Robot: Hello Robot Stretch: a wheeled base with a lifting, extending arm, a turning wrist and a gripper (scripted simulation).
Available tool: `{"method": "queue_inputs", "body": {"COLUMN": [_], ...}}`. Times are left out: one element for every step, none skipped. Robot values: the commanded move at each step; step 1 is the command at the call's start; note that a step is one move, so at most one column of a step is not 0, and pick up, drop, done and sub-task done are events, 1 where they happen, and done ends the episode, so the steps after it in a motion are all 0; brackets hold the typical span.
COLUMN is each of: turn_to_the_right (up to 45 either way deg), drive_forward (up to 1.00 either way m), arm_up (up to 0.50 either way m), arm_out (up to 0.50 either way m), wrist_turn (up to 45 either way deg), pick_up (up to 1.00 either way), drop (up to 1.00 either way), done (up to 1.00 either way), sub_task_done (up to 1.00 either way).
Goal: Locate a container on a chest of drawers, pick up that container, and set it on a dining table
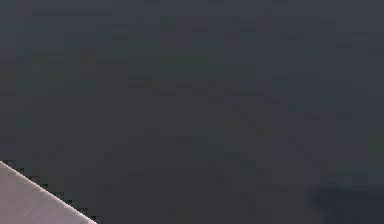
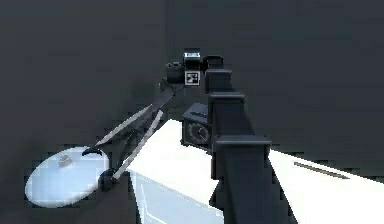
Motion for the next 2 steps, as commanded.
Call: {"method": "queue_inputs", "body": {"turn_to_the_right": [0.0,-45.0], "drive_forward": [0.0,0.0], "arm_up": [0.0,0.0], "arm_out": [-0.32,0.0], "wrist_turn": [0.0,0.0], "pick_up": [0.0,0.0], "drop": [0.0,0.0], "done": [0.0,0.0], "sub_task_done": [0.0,0.0]}}
